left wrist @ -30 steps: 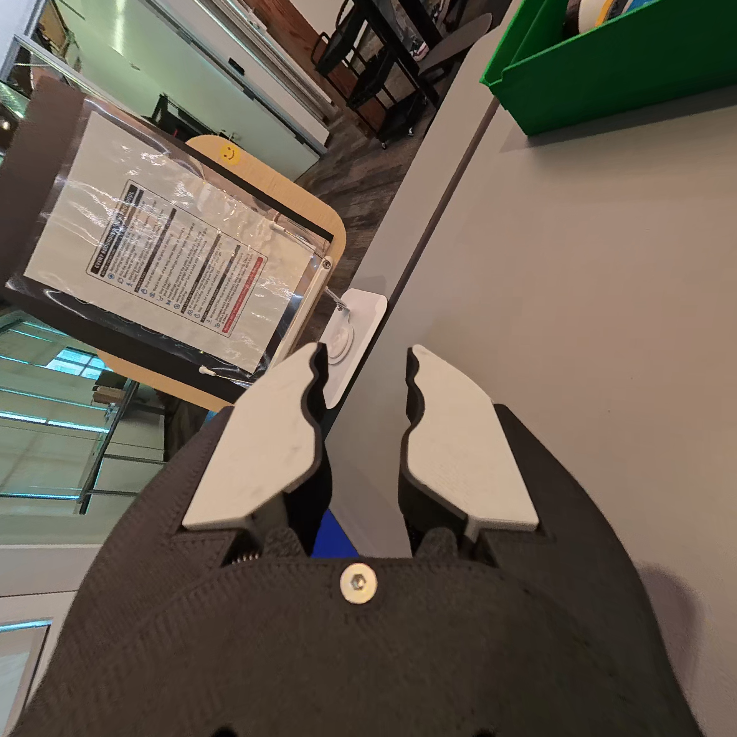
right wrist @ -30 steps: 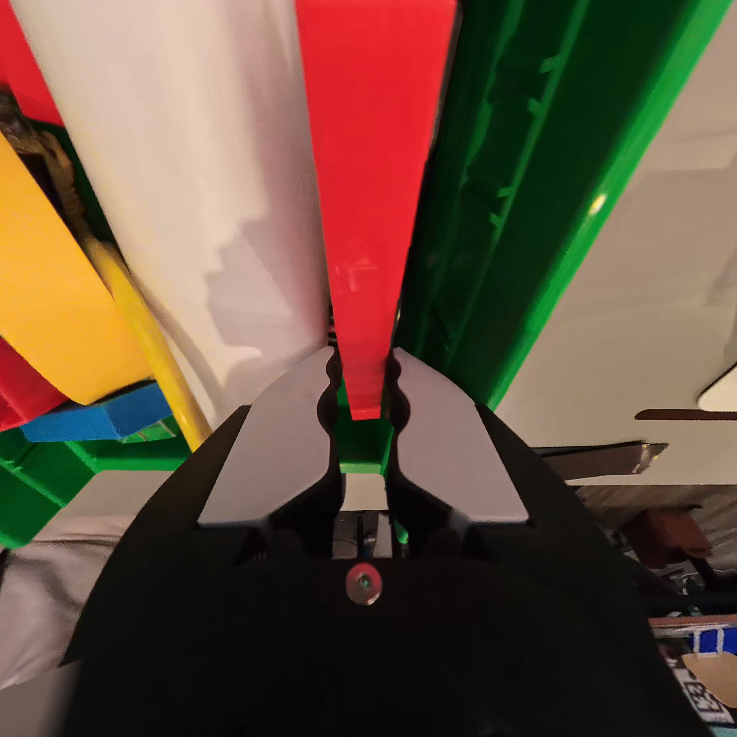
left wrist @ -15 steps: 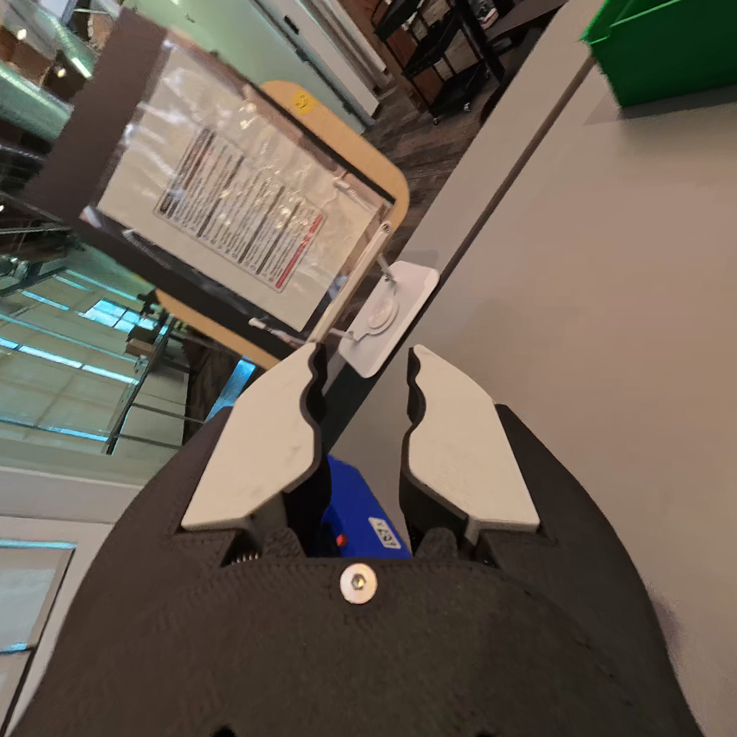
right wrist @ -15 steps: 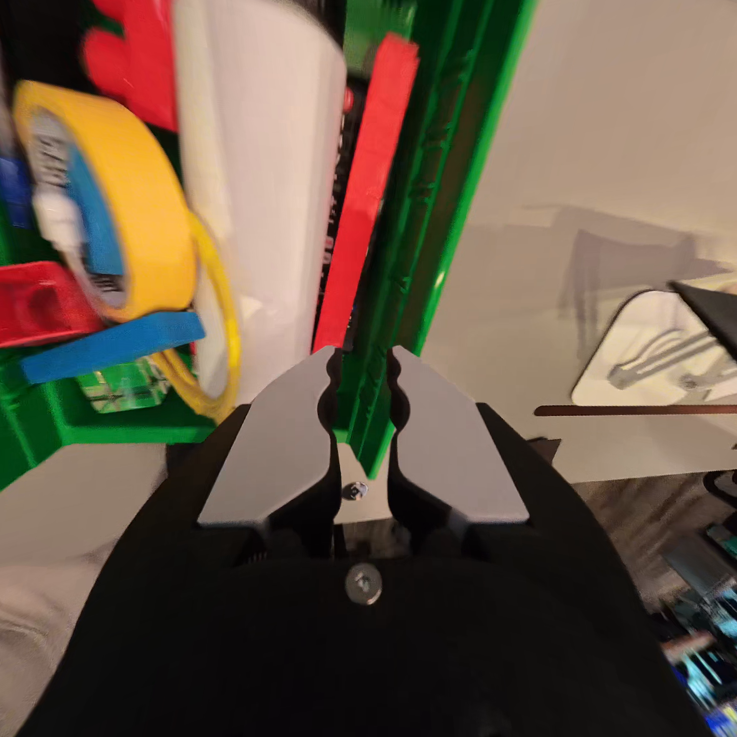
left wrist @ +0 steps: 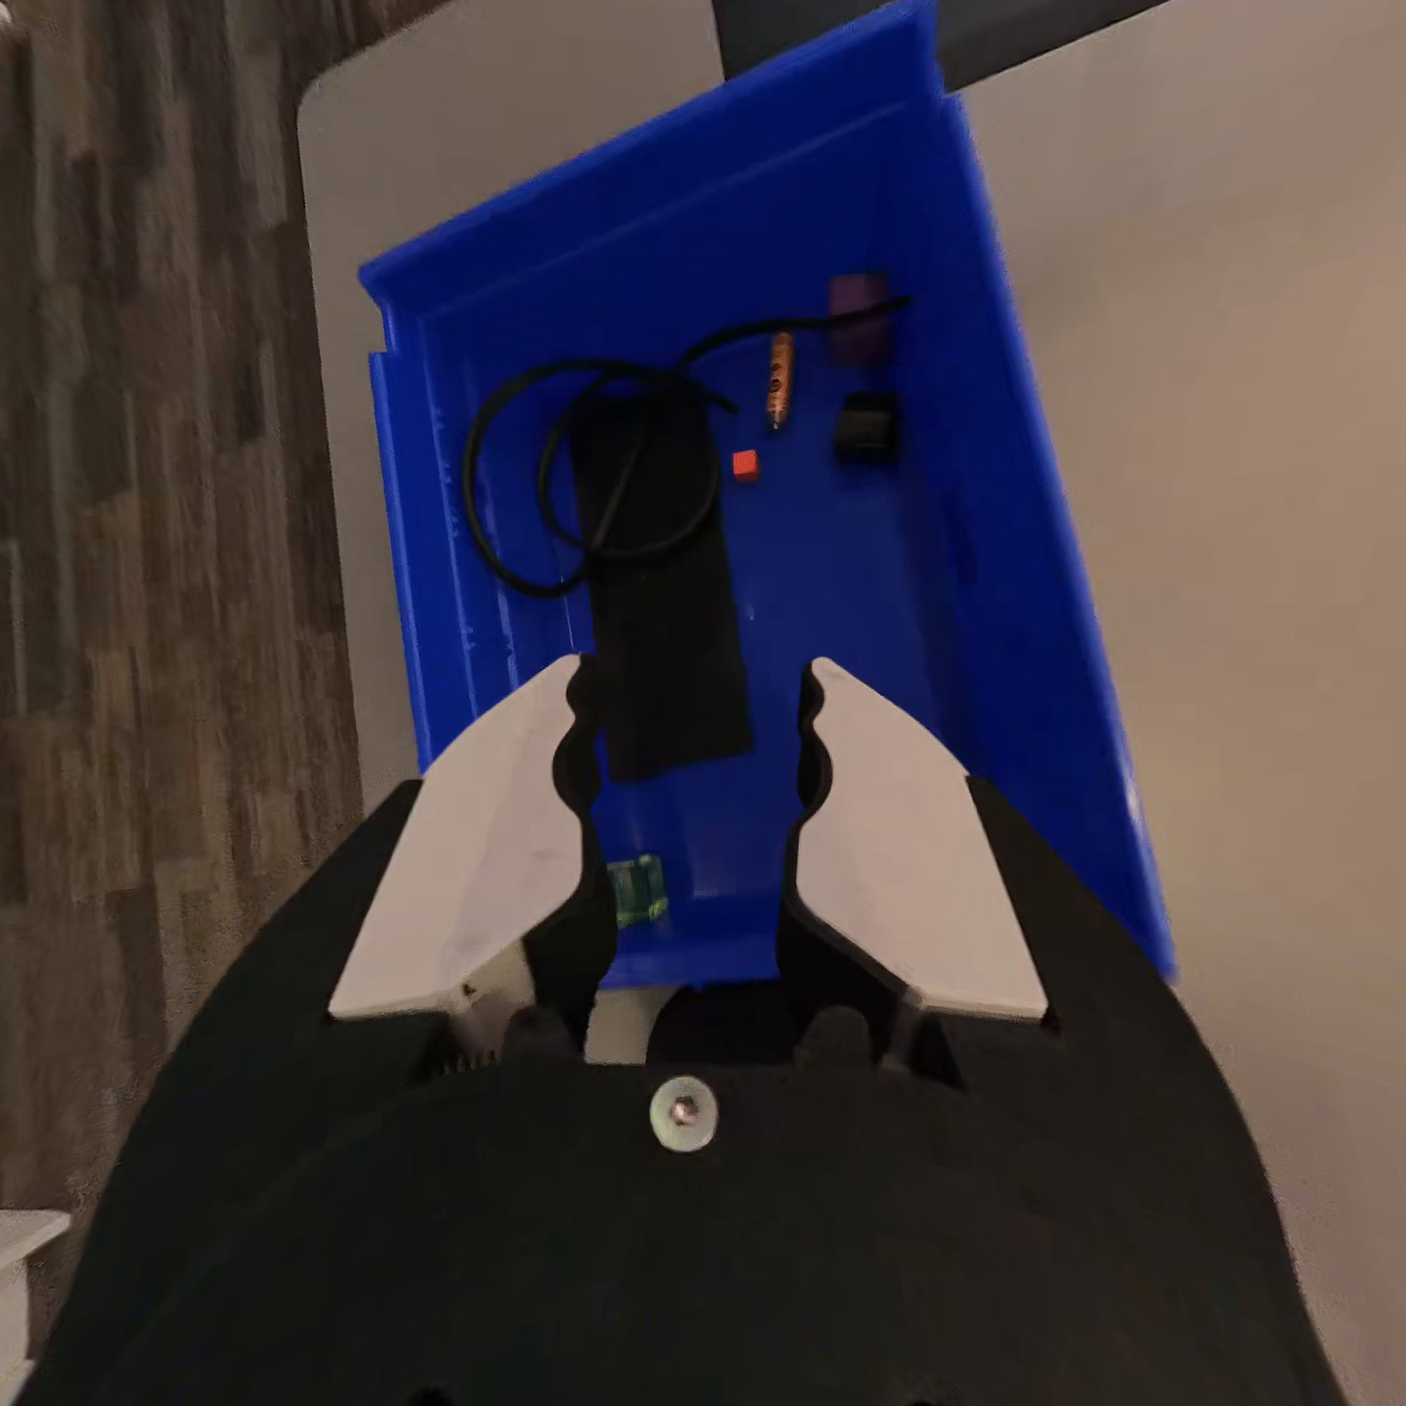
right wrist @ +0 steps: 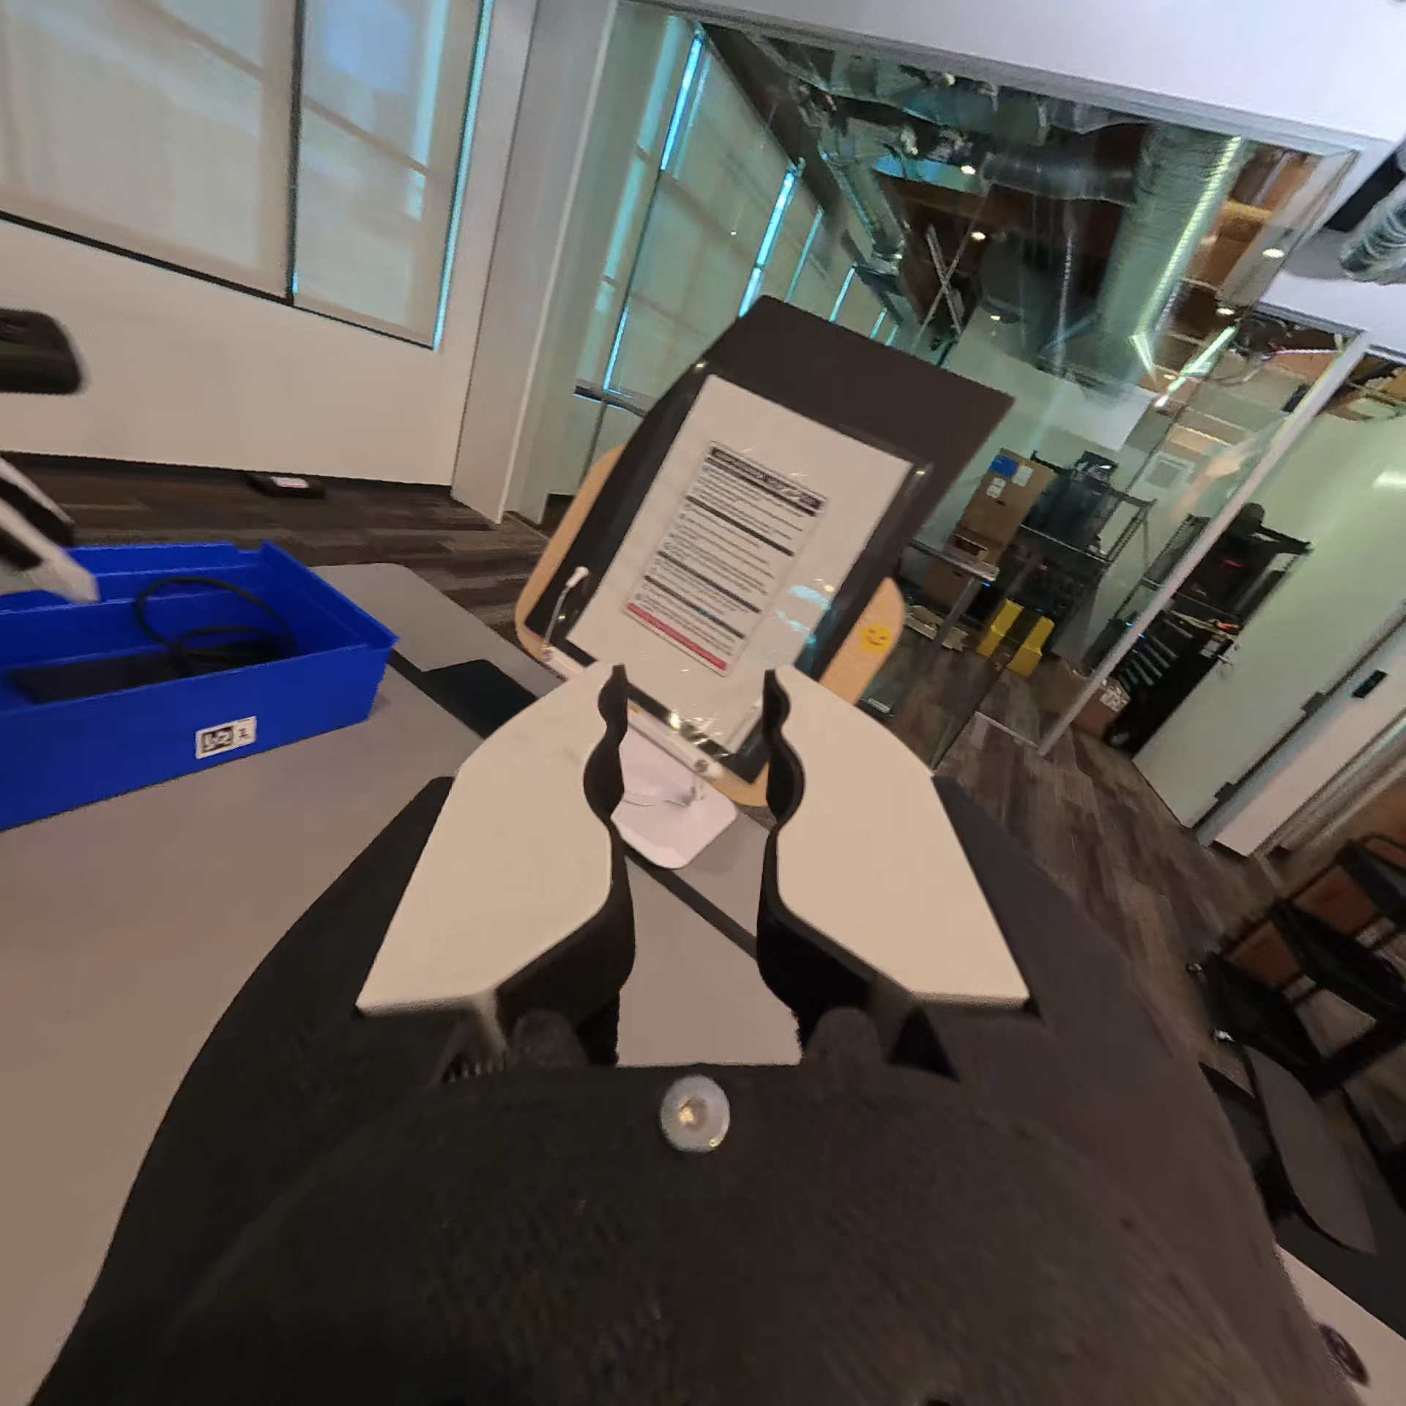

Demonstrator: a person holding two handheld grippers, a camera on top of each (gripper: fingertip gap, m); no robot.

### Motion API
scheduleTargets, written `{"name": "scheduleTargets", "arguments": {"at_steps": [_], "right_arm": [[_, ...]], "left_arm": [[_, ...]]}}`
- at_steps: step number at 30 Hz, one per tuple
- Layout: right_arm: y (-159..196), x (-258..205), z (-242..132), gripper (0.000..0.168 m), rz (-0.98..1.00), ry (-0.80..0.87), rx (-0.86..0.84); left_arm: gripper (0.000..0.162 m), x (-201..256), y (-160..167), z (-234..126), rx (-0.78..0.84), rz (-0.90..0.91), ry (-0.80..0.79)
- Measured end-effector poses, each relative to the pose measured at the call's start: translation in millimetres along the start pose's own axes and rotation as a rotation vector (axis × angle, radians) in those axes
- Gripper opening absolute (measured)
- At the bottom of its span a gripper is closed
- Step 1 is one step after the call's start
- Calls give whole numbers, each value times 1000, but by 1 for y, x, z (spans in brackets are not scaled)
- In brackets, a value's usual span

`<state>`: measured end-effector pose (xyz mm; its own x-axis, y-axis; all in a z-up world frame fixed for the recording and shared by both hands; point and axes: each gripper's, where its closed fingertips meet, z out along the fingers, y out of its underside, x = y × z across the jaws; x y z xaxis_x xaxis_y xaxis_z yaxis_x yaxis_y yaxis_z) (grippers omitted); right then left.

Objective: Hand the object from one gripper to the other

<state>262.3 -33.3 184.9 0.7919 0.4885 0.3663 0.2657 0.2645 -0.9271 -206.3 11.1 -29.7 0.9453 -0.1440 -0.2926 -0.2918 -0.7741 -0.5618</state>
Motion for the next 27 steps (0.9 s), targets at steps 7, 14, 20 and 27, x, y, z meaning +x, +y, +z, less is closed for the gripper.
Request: {"name": "scheduleTargets", "arguments": {"at_steps": [7, 14, 20, 27], "right_arm": [[19, -41, 31, 37, -81, -92, -44], [43, -54, 44, 39, -87, -170, -158], [55, -63, 51, 39, -106, -211, -209], [64, -69, 55, 39, -144, -229, -264]], "left_arm": [[44, -30, -4, 64, -27, -91, -83], [65, -12, -31, 96, 196, 29, 20], [44, 9, -23, 136, 156, 184, 3], [39, 5, -3, 156, 65, 184, -4]]}}
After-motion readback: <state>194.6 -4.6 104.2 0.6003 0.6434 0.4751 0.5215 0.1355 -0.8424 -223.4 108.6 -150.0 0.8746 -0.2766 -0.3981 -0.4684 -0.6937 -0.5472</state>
